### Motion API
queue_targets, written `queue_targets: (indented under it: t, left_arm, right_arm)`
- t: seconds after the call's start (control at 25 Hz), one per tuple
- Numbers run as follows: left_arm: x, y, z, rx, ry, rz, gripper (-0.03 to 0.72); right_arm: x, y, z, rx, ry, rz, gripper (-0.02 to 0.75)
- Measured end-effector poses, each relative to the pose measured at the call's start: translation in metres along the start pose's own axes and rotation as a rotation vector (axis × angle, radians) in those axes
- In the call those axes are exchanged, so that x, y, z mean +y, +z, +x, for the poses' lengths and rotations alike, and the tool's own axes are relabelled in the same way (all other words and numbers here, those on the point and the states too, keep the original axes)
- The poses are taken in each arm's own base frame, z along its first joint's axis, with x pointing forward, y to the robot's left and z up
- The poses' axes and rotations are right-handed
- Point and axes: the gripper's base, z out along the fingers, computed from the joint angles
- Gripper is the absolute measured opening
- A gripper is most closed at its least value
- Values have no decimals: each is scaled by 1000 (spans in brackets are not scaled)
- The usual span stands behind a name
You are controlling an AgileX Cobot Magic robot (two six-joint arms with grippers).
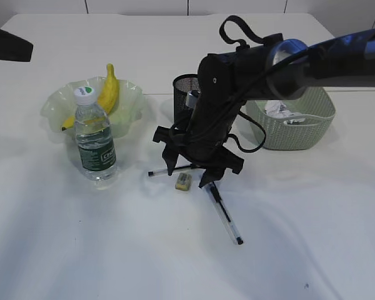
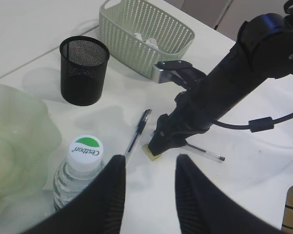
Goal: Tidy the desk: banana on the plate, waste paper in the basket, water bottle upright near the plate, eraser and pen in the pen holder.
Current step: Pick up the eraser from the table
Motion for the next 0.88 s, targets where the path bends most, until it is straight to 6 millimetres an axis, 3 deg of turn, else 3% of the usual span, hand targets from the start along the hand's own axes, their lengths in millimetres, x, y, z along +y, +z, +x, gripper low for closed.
queue_targets:
  t: [0.6, 0.88]
  left_arm:
    - [0, 0, 0, 2, 0, 0, 236]
    - [0, 0, 0, 2, -1, 0, 236]
  right_arm:
    - [-2, 18, -2, 0, 17, 10, 494]
    - [2, 15, -9, -34, 2, -4, 494]
